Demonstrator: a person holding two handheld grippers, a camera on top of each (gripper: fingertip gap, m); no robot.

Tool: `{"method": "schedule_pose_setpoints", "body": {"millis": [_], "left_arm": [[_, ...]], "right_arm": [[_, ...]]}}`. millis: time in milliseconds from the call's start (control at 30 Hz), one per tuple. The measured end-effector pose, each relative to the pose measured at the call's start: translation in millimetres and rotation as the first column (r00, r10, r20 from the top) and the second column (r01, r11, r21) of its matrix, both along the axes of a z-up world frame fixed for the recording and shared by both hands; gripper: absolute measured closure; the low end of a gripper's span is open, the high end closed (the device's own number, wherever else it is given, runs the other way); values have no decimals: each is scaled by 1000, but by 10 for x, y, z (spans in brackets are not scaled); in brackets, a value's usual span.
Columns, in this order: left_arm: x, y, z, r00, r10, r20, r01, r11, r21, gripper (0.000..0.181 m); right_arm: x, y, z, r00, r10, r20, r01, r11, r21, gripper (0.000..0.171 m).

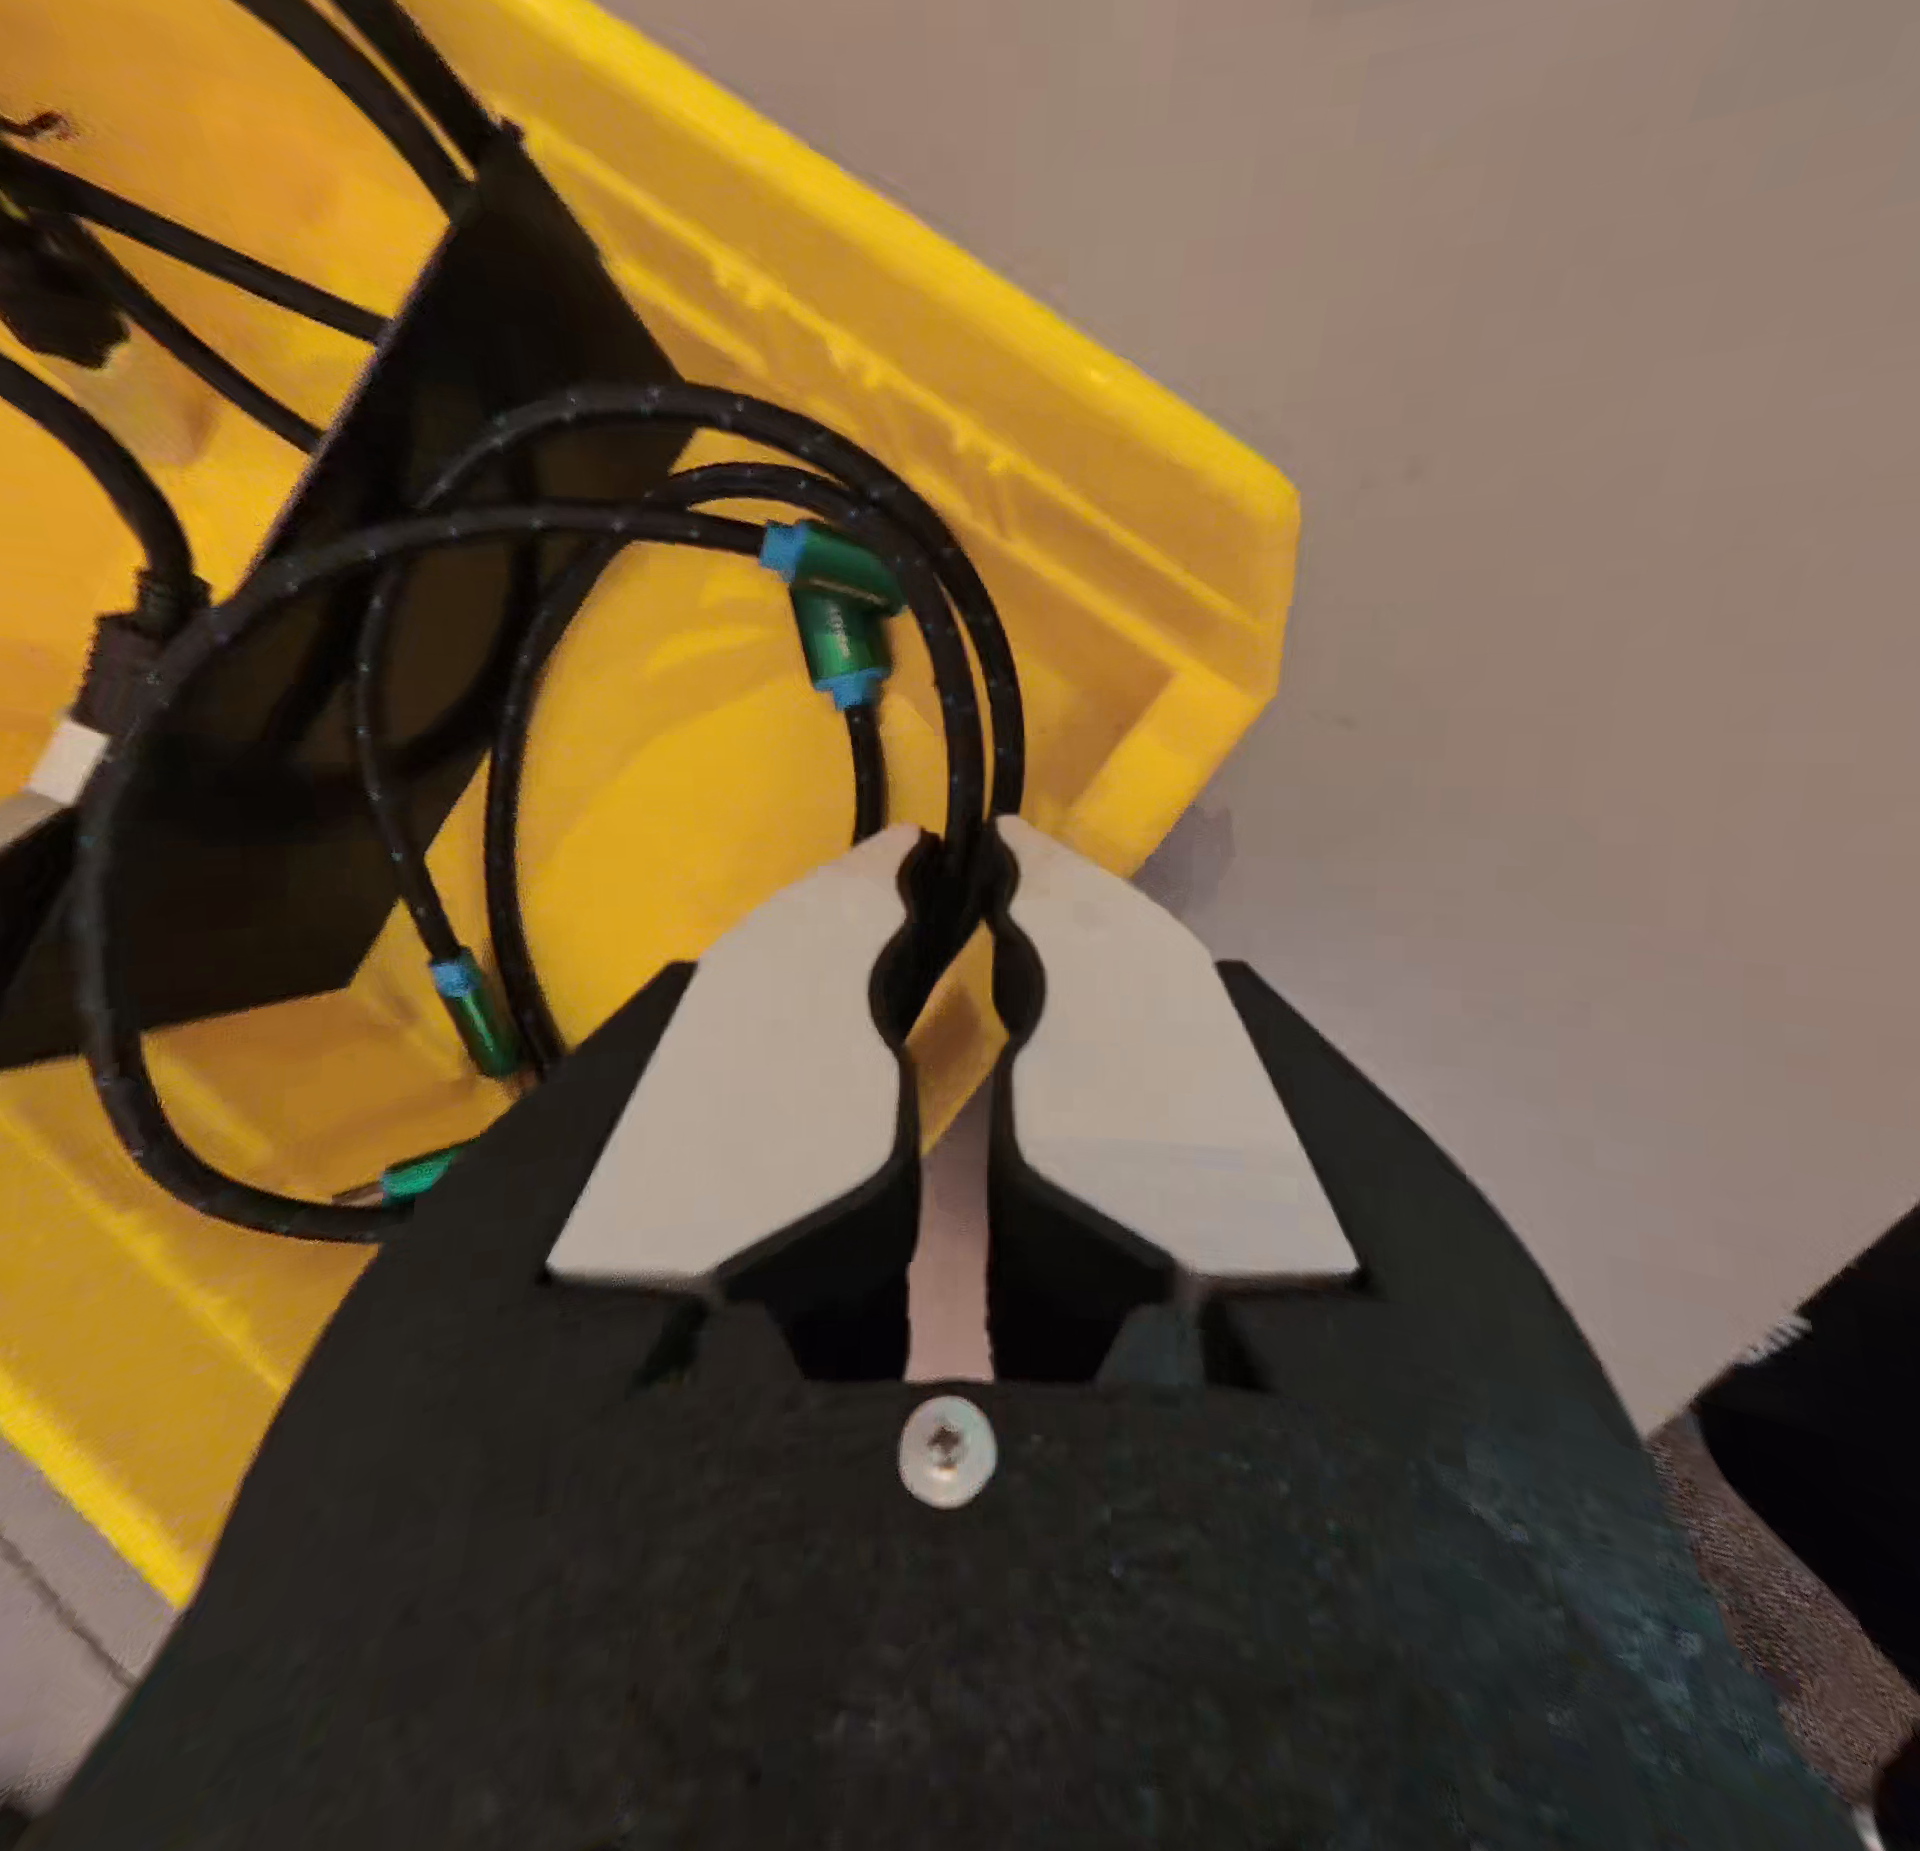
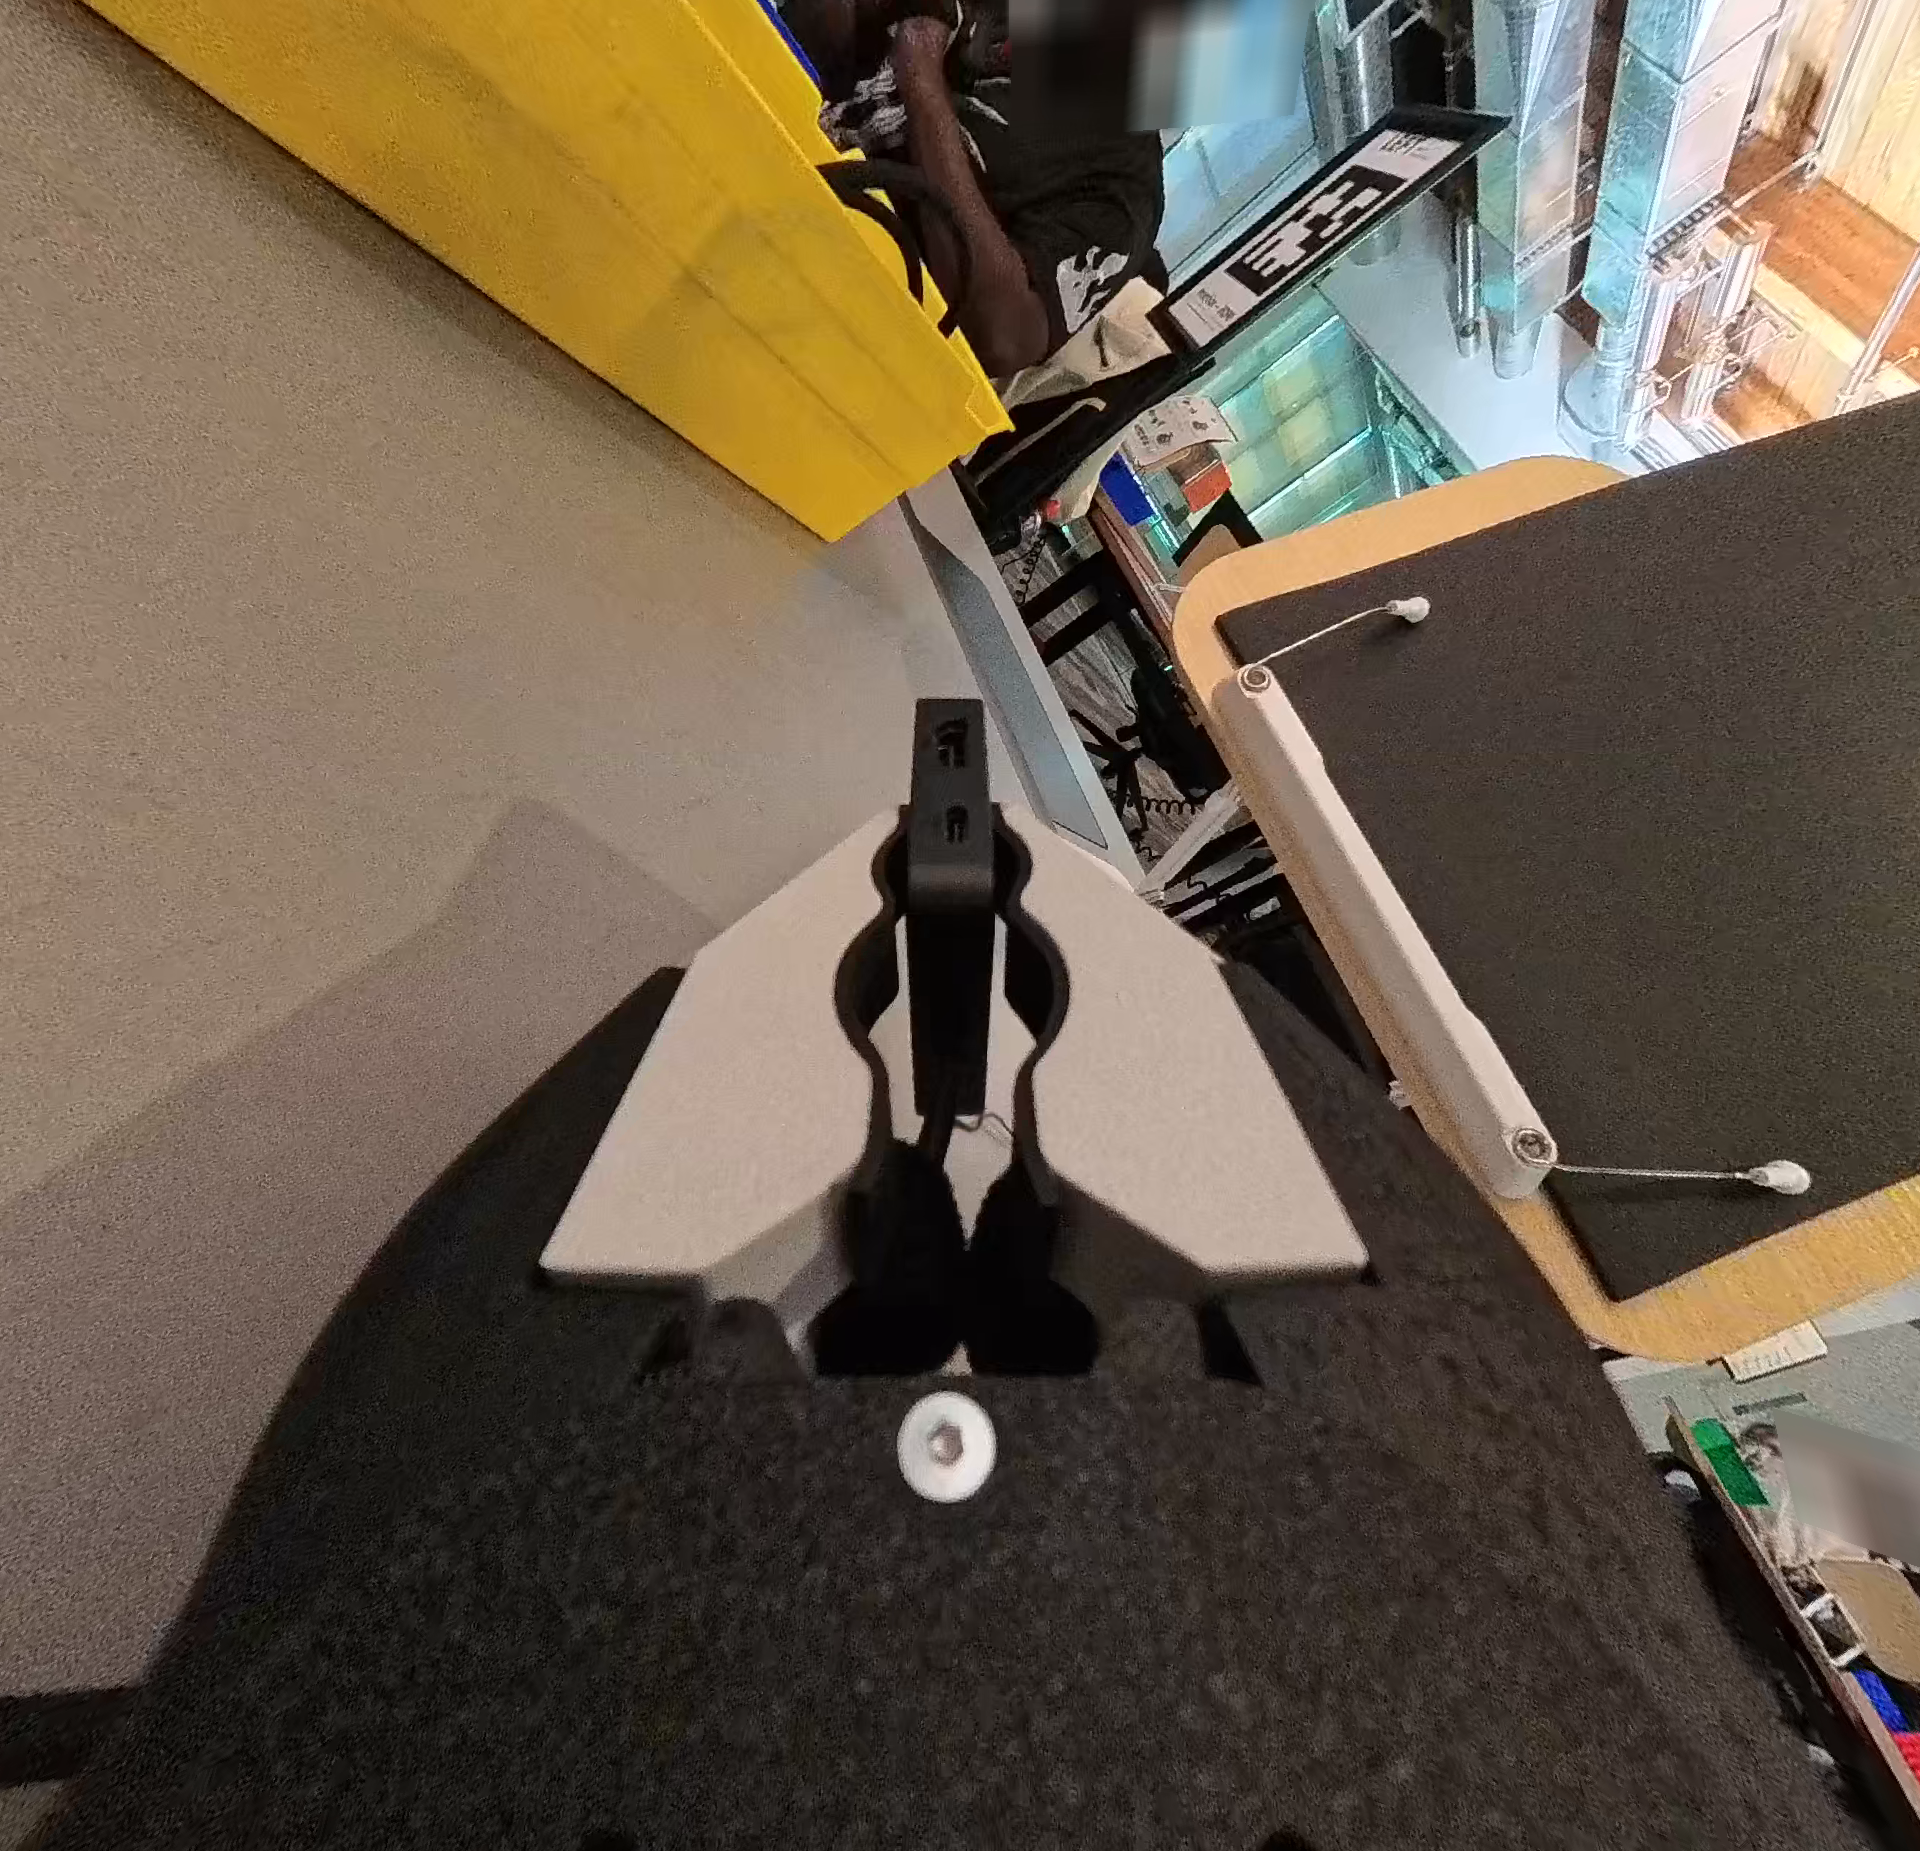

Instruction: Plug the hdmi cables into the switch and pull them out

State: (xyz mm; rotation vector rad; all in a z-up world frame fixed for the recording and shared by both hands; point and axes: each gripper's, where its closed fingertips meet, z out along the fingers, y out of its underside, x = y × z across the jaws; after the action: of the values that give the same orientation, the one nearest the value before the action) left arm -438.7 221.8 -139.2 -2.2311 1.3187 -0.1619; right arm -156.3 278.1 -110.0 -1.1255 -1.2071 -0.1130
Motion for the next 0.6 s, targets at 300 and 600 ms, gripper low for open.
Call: {"method": "schedule_pose_setpoints", "body": {"millis": [300,600], "left_arm": [[62,171,647,946,2,323,-65,981,184,176],[-127,112,1511,674,-158,722,-117,942,315,176]], "right_arm": [[25,8,7,1000,-3,-17,2,1000,-17,159],[24,13,2,1000,-5,-16,5,1000,-19,159]]}}
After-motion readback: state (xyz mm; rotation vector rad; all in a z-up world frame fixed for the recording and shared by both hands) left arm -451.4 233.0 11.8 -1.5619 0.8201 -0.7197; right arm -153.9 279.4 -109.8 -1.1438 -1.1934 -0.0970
